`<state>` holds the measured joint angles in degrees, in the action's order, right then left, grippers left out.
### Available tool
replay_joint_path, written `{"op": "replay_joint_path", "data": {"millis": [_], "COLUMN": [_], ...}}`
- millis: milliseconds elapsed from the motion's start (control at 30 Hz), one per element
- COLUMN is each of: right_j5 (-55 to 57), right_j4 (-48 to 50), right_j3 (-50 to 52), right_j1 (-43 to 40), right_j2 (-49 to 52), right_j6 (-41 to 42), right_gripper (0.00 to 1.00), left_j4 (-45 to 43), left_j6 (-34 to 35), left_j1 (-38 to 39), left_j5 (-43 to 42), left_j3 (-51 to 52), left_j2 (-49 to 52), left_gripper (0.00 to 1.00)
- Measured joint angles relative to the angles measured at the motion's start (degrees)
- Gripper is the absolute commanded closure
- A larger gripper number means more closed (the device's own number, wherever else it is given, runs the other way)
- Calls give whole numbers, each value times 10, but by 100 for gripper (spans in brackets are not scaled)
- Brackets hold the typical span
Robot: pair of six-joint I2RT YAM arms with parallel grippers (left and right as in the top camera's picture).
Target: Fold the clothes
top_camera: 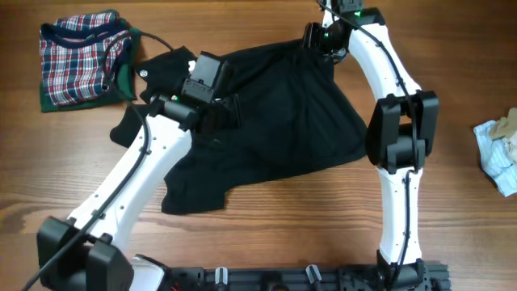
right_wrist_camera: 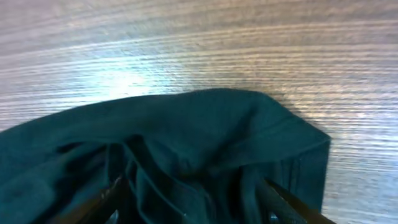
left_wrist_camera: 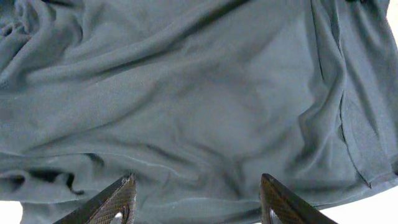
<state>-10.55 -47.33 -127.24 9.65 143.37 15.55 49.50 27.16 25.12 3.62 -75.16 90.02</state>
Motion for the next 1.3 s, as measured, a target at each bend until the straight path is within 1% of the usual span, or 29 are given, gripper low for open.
{"op": "replay_joint_path", "data": {"millis": [67,200,300,367,400,500,533,567,733,900,1000,1033,1067,1100,1133,1167,1200,1233,1300], "right_j5": [-6,-14,-40,-46,-48,-50,-51,-52,-58,-80,-92,-98,-101,-101,-100,-96,-81,-53,-3], "right_j4": [1,4,14,14,14,13,13,12,-11,-46,-42,-23,-16,-5,18,27,34,40,37], "right_j3": [0,0,0,0,0,0,0,0,-1,-21,-23,-26,-28,-30,-31,-31,-31,-31,-31], "right_j1": [0,0,0,0,0,0,0,0,-8,-56,-90,-99,-101,-101,-100,-99,-99,-99,-102], "right_j2": [8,13,20,21,21,30,36,41,42,25,-24,-48,-57,-63,-68,-68,-68,-68,-68], "right_j6": [0,-1,-4,-4,-4,-4,-5,-5,-3,-9,-42,-79,-95,-117,-162,-174,-179,-175,-151], "right_gripper": [39,50,58,59,61,81,91,96,96,96,96,96,94,84,66,57,53,42,27], "left_j4": [-7,-13,-13,-13,-13,-13,-13,-13,-13,-17,-18,-18,-19,-19,-19,-19,-20,-19,-19], "left_j6": [0,0,0,0,0,0,0,0,0,0,0,0,0,0,0,0,0,0,0], "left_j1": [0,0,0,0,0,0,0,0,0,0,0,0,0,0,0,0,0,0,0], "left_j5": [0,0,0,0,0,0,0,0,0,0,0,0,0,0,0,0,0,0,0], "left_j3": [0,0,0,0,0,0,0,0,0,0,0,0,0,0,0,0,0,0,0], "left_j2": [0,0,0,0,0,0,0,0,0,0,0,0,0,0,0,0,0,0,0], "left_gripper": [37,37,37,37,37,36,36,36,36,36,36,36,36,36,36,36,36,36,36]}}
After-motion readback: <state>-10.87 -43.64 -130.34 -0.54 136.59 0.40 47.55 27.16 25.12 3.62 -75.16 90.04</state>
